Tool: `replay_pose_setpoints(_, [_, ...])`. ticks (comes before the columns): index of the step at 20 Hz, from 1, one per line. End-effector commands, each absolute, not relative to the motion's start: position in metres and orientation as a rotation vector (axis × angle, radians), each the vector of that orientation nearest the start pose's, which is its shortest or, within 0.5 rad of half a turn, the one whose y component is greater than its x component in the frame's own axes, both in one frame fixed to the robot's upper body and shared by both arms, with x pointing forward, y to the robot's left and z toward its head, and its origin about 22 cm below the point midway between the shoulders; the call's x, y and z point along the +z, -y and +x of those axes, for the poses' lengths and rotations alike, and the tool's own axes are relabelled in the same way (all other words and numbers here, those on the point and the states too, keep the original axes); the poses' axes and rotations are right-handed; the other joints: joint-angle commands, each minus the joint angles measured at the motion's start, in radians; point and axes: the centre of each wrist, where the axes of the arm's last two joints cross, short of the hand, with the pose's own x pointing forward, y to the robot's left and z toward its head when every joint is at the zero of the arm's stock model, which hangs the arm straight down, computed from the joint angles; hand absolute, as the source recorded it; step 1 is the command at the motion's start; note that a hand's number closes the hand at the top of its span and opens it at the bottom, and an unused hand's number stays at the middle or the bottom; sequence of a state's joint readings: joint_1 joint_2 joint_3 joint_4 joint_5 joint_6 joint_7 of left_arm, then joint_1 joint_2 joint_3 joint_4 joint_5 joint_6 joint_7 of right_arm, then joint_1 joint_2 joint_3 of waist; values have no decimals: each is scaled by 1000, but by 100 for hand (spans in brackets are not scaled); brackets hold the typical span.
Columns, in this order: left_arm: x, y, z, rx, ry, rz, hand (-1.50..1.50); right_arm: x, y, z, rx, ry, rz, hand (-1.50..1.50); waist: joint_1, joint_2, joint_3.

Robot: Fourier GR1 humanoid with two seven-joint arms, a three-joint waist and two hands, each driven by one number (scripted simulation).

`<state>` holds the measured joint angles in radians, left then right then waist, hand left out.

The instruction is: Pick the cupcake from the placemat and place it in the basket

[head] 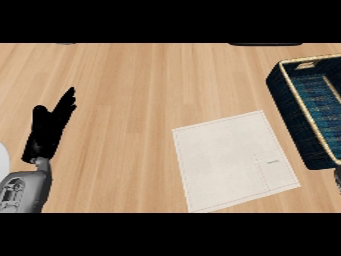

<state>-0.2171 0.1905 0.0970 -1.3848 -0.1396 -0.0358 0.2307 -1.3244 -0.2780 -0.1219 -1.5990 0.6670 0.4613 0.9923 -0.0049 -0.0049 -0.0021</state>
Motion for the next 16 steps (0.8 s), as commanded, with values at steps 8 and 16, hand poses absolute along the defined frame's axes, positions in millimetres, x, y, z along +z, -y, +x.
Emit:
replay_pose_setpoints(8, [30, -277, 295, -197, 1369, 283, 0, 427, 229, 338, 672, 1199, -1301, 150, 0, 3, 2])
replay_pose_setpoints(16, [27, -272, 292, -195, 1363, 259, 0, 401, 315, 341, 691, 1196, -1321, 150, 7, 6, 2])
